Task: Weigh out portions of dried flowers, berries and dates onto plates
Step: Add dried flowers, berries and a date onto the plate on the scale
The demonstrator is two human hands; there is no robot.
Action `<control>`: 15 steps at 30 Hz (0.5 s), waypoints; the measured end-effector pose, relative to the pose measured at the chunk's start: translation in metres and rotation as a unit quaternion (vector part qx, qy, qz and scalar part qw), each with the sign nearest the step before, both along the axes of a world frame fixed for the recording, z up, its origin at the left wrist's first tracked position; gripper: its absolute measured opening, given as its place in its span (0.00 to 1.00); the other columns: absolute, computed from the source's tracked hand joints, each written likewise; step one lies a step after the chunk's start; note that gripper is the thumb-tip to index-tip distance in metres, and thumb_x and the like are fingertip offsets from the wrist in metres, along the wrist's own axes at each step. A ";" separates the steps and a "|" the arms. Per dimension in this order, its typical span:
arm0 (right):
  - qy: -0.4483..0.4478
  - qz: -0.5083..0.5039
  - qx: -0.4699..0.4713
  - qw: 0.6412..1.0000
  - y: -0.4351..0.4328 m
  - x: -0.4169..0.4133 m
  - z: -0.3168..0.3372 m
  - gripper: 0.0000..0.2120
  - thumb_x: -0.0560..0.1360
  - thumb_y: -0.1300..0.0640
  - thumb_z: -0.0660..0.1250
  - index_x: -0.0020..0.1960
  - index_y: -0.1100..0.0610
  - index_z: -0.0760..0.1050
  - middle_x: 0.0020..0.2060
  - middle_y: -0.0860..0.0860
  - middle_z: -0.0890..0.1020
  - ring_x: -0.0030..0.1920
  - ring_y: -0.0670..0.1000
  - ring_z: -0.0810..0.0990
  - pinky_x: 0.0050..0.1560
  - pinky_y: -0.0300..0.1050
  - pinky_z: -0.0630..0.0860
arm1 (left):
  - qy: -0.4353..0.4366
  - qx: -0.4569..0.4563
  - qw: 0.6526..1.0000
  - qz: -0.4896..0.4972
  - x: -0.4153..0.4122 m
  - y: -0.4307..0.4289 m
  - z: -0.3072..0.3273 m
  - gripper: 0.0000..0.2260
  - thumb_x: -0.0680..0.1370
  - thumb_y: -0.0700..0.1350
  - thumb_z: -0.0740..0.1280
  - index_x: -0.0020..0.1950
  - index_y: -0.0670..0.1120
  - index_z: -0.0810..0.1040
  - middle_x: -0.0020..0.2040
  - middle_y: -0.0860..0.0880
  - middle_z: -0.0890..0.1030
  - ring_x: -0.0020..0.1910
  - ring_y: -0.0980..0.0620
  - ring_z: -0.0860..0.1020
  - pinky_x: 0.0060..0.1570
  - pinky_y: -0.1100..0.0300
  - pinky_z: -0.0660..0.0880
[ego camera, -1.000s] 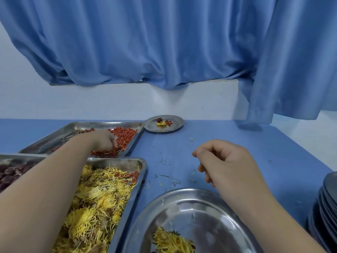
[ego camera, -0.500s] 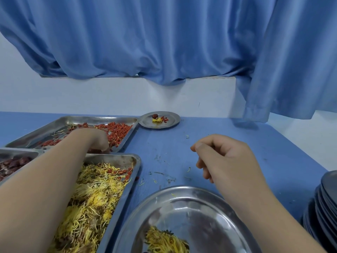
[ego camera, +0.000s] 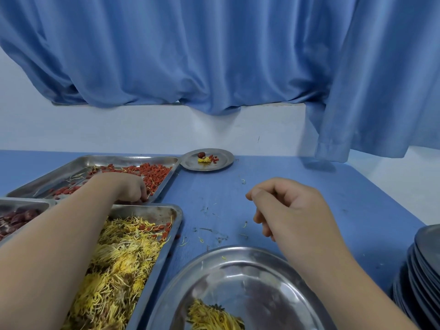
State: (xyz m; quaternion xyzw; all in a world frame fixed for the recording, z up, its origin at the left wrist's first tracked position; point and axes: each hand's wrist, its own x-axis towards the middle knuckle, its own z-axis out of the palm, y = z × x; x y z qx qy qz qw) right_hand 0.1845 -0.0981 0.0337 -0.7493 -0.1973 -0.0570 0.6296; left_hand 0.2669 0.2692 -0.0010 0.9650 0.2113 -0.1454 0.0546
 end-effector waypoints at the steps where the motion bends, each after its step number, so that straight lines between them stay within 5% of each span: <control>1: 0.000 -0.001 0.000 1.000 0.000 0.000 0.000 0.09 0.72 0.59 0.65 0.34 0.51 0.79 0.29 0.58 0.76 0.24 0.43 0.70 0.25 0.34 0.68 | 0.021 0.006 1.000 -0.001 0.000 -0.002 0.002 0.16 0.77 0.34 0.58 0.50 0.53 0.78 0.53 0.51 0.75 0.50 0.51 0.75 0.49 0.57 0.72; 11: -0.031 -0.010 -0.016 0.999 -0.001 0.003 -0.004 0.06 0.72 0.58 0.66 0.37 0.55 0.77 0.31 0.59 0.75 0.26 0.46 0.68 0.25 0.36 0.67 | 0.016 -0.025 0.999 0.014 0.005 -0.006 0.005 0.11 0.75 0.32 0.61 0.49 0.47 0.76 0.45 0.45 0.78 0.36 0.50 0.73 0.31 0.60 0.71; 15: -0.042 -0.013 -0.017 0.999 -0.003 0.003 -0.002 0.06 0.72 0.59 0.65 0.37 0.57 0.77 0.31 0.60 0.75 0.26 0.47 0.67 0.25 0.35 0.67 | -0.066 -0.081 0.994 0.032 0.004 0.002 0.010 0.14 0.74 0.30 0.58 0.48 0.47 0.76 0.46 0.43 0.77 0.36 0.47 0.76 0.29 0.59 0.73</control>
